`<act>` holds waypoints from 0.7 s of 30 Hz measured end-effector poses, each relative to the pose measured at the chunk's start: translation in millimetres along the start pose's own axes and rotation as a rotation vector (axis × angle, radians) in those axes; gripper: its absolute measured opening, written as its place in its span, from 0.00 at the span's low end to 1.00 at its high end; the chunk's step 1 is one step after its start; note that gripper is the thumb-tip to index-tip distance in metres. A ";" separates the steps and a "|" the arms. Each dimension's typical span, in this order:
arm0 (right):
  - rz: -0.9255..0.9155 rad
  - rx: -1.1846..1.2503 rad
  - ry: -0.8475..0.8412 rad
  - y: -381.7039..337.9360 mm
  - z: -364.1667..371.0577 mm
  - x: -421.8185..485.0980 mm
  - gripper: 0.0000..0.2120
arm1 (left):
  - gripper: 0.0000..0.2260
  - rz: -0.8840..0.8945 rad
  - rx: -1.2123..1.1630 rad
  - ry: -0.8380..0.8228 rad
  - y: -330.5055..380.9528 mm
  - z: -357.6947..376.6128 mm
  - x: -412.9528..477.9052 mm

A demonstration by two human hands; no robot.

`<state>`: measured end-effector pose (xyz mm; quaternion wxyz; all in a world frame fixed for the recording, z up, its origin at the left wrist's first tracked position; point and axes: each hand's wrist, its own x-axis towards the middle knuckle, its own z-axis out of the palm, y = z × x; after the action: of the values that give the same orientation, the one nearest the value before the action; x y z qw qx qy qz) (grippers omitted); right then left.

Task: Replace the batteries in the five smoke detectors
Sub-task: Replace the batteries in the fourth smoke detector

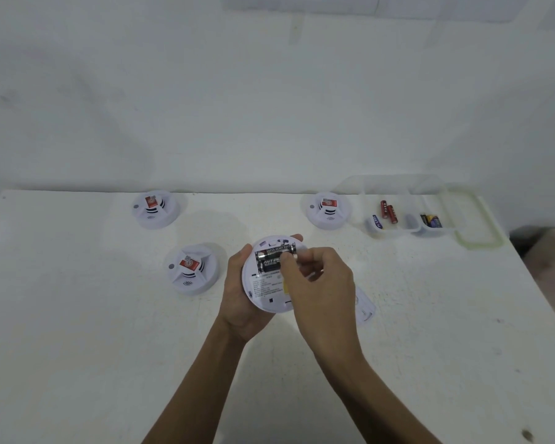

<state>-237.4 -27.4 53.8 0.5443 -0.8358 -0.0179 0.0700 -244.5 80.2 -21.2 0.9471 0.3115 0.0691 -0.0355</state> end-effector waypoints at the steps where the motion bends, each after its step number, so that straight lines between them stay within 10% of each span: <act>1: 0.001 0.000 0.003 0.0 0.8 -0.5 0.08 | 0.36 -0.001 0.006 0.014 -0.3 -1.8 0.4; 15: -0.345 0.317 0.048 0.6 -10.4 7.3 0.06 | 0.23 0.032 0.034 -0.045 -2.5 7.5 -10.0; 21: -0.865 -0.388 -0.134 -4.0 -25.4 25.4 0.08 | 0.19 0.063 -0.008 -0.048 -6.2 3.9 -7.0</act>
<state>-208.6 -46.1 65.0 0.3549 -0.8315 -0.4119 -0.1141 -251.6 73.1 -20.7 0.9504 0.3086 0.0367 -0.0126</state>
